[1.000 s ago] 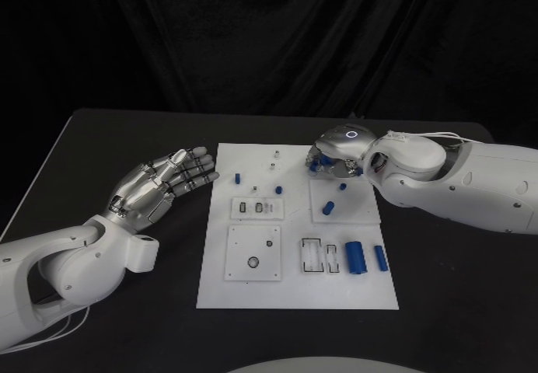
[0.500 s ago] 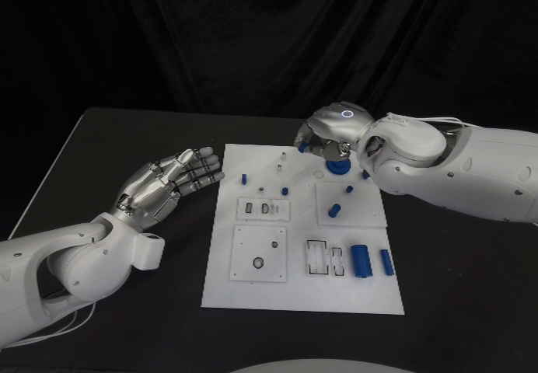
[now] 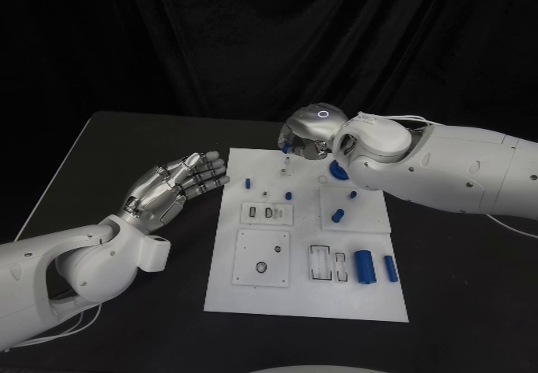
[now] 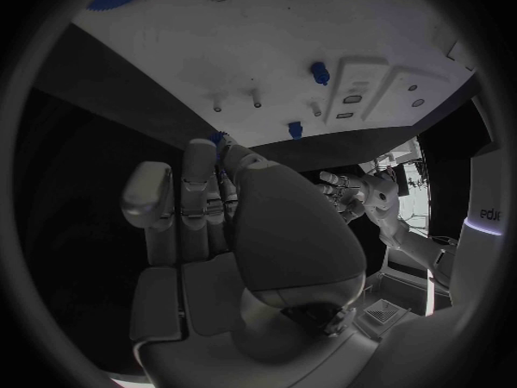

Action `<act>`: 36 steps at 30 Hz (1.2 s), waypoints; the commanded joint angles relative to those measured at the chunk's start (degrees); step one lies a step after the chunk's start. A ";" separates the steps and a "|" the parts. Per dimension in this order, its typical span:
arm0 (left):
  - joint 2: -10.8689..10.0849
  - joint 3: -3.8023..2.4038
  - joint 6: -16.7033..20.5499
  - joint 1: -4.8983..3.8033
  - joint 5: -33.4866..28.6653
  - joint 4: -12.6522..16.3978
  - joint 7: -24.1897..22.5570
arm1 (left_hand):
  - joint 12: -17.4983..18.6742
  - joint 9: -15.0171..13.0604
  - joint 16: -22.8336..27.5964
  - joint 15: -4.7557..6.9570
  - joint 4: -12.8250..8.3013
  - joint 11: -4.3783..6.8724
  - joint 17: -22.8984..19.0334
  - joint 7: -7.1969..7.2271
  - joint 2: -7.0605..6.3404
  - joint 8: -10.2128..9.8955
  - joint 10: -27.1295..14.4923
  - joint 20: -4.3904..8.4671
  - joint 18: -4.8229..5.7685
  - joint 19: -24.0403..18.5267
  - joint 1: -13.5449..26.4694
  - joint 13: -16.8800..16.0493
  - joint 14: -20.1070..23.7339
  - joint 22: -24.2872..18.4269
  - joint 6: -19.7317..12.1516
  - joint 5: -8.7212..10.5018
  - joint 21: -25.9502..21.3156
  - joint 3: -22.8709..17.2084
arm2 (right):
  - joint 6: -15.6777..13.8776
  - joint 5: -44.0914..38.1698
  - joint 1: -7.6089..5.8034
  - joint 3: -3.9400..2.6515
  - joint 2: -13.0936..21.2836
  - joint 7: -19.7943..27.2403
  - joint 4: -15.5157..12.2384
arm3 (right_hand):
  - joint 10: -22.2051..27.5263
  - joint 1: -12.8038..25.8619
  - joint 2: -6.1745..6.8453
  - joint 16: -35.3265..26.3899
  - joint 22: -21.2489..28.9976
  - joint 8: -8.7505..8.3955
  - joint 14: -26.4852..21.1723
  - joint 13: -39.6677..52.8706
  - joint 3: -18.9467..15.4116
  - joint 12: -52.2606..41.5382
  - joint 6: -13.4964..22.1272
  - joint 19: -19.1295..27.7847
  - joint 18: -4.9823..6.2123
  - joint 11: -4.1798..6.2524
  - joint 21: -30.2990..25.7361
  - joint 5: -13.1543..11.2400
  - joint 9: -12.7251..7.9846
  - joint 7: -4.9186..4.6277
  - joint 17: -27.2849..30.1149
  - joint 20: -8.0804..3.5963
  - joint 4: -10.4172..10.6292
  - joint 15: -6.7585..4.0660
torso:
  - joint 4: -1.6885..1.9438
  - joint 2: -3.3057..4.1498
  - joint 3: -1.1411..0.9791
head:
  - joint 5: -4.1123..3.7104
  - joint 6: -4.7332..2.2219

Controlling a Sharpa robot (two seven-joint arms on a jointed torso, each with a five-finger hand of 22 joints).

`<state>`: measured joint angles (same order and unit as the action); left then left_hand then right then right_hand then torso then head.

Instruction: Assemble the parts on the task board

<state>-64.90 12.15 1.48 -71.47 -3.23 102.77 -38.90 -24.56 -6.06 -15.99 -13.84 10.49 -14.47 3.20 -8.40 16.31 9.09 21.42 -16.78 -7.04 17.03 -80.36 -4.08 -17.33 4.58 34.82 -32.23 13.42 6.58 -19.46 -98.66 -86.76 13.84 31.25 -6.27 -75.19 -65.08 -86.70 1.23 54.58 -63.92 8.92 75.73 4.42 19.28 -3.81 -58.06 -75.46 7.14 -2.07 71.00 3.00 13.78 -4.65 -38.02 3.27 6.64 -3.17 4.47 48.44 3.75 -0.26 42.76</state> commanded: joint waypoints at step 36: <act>0.24 0.01 -1.23 -0.07 -0.42 -0.29 -3.84 | -0.34 -0.08 -0.33 -0.26 -0.06 -0.22 0.06 -0.07 0.10 0.30 0.22 0.14 0.49 0.40 -0.28 -0.05 -0.15 0.06 0.37 -0.42 0.30 -0.76 | 2.90 0.28 1.55 -0.12 -0.88 0.01 2.09 | 2.01 0.44 0.64 -1.82 0.62 -0.72 -1.39 -0.36 0.19 0.37 1.54 1.30 -0.93 -1.14 -1.13 0.39 1.10 0.11 1.76 0.58 0.04 0.89 | -0.04 0.06 0.01 | -0.17 0.02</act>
<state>-64.76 12.18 1.11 -71.47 -3.43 102.44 -38.90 -24.56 -6.10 -15.97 -13.83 10.43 -14.47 3.23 -8.39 16.31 9.09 21.42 -16.78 -7.06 17.04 -80.36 -4.06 -17.32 4.58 34.82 -32.45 13.42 6.20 -16.88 -98.23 -85.40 13.77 30.37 -6.13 -73.15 -63.45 -86.48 1.45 52.89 -63.37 8.47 74.81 4.15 19.29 -3.60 -56.87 -74.55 7.13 -3.28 70.11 3.01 14.81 -4.68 -36.32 3.88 6.63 -2.24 4.39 48.51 3.73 -0.41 42.79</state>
